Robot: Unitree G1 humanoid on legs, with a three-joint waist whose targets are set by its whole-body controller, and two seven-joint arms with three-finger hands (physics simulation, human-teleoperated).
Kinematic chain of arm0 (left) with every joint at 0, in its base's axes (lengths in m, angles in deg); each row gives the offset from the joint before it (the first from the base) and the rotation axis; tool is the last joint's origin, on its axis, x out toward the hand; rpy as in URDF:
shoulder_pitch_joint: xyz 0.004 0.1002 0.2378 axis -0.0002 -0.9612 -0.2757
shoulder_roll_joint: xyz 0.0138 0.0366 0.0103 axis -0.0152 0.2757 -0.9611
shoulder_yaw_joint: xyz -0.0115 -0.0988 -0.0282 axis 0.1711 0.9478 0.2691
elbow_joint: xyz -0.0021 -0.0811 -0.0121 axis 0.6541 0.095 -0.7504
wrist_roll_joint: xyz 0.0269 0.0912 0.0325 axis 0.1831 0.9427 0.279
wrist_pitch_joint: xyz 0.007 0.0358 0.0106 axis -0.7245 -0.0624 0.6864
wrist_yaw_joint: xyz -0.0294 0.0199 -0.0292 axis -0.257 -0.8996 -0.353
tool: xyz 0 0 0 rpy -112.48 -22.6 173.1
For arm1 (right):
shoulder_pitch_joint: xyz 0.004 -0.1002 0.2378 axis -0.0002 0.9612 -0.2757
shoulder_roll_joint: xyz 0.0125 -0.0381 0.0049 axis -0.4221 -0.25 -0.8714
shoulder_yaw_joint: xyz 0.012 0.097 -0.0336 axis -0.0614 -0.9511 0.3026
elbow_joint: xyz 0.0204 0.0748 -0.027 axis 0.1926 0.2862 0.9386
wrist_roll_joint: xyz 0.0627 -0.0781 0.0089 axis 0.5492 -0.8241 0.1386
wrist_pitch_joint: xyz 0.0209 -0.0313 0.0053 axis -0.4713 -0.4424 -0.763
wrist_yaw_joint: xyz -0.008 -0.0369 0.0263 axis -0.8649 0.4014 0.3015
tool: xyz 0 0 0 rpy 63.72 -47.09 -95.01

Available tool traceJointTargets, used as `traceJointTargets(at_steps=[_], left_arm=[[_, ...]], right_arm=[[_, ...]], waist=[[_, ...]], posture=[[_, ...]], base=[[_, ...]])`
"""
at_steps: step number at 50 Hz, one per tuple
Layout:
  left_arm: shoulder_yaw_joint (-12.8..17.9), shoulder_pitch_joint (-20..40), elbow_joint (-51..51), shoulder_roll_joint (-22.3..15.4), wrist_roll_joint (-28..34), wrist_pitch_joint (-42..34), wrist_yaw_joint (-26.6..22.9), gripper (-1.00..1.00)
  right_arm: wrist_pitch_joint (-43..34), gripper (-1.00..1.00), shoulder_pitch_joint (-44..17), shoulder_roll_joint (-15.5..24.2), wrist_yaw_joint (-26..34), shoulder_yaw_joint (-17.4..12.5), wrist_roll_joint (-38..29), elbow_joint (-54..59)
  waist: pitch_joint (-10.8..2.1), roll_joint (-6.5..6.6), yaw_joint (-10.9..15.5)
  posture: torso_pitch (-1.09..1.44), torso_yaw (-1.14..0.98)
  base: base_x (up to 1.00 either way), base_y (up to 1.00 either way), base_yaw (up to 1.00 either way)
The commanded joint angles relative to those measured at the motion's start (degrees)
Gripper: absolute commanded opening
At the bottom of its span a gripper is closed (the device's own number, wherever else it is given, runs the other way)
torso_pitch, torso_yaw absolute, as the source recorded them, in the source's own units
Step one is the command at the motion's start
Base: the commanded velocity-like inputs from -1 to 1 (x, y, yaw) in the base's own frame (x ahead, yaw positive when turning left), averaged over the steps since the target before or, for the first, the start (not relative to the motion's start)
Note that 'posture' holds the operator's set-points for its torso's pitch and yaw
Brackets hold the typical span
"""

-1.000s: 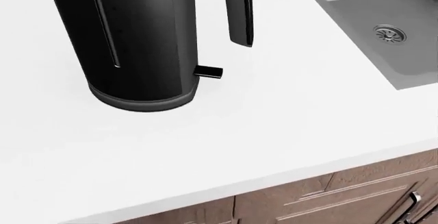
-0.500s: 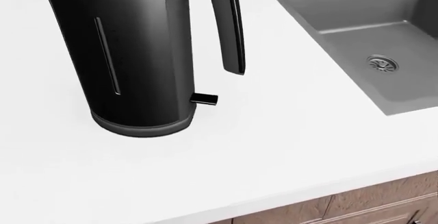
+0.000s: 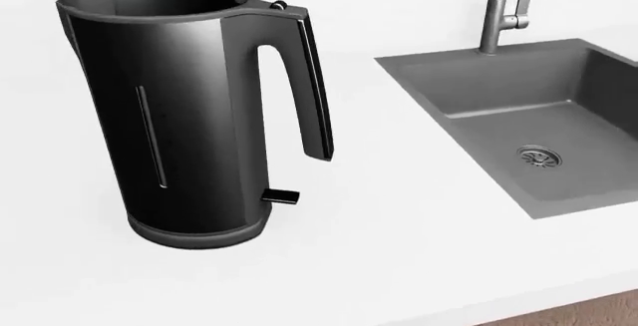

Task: Close the lid of the electric kettle.

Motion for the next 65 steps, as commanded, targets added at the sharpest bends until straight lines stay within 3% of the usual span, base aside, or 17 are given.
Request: traceJointTargets(at_steps=[1,13,19,22,25,33,41,46,49,56,65], left_arm=[[-0.3,0.4,-0.2,-0.8,0.7,1.4,-0.3,1.0],[-1.1,0.9,-0.9,-1.1,1.7,1.7,-0.6,1.0],[-1.1,1.0,-0.9,-0.5,1.9,1.9,-1.2,1.0],[-0.4,0.8,-0.6,-0.8,1.6,1.9,-1.5,1.0],[0.2,0.6,-0.4,-1.1,1.2,1.8,-1.5,1.0],[0.6,0.4,-0.4,-1.8,-0.2,1.7,-0.5,1.0],[0.6,0.4,-0.5,-2.1,-0.9,1.7,0.0,1.0],[0.3,0.4,-0.5,-1.9,-0.6,1.9,-0.1,1.0],[0.0,0.5,-0.6,-1.7,-0.4,2.0,-0.2,1.0],[-0.3,0.6,-0.6,-1.4,0.1,2.2,-0.5,1.0],[-0.4,0.4,-0.6,-0.9,0.5,2.3,-0.9,1.0]], right_arm=[[1.3,1.0,-0.5,1.1,0.3,0.2,-0.4,0.0],[1.8,1.0,-0.9,0.5,0.9,1.7,-1.5,-0.6],[1.7,1.0,-1.8,-0.6,1.4,4.9,-4.3,-1.3],[0.7,1.0,-2.1,0.0,1.1,5.2,-4.6,-1.3],[-0.3,1.0,-3.0,0.1,1.3,7.7,-7.1,-2.0],[-4.3,1.0,-9.0,6.9,-0.7,13.1,-8.1,1.3],[-9.5,1.0,-13.6,12.7,6.4,19.1,-15.5,3.5],[-12.6,1.0,-16.2,14.3,12.3,22.0,-20.1,3.6],[-13.4,1.0,-17.7,14.3,16.5,25.3,-25.3,3.4],[-14.9,1.0,-24.6,15.9,24.0,36.1,-35.6,5.4],[-13.4,1.0,-36.4,16.5,36.1,56.9,-53.2,11.7]], waist=[[0.61,-0.05,-0.1],[0.2,-0.13,-0.4],[0.09,-0.08,-0.6],[0.06,-0.08,-0.6],[0.11,-0.08,-0.6],[0.1,-0.06,-0.6],[0.18,-0.18,-0.5],[0.25,-0.2,-0.4],[0.25,-0.16,-0.4],[0.07,0.17,-0.5],[-0.3,0.79,-0.7]], posture=[[-0.6,0.0],[-0.6,0.0],[-0.6,0.0],[-0.6,0.0],[-0.6,0.0],[-0.6,0.0],[-0.6,0.0],[-0.6,0.0],[-0.6,0.0],[-0.6,0.0],[-0.6,0.0]], base=[[0.0,0.0,0.0],[0.0,0.0,0.0],[0.0,0.0,0.0],[0.0,0.0,0.0],[0.0,0.0,0.0],[0.0,0.0,0.0],[0.0,0.0,0.0],[0.0,0.0,0.0],[0.0,0.0,0.0],[0.0,0.0,0.0],[0.0,0.0,0.0]])
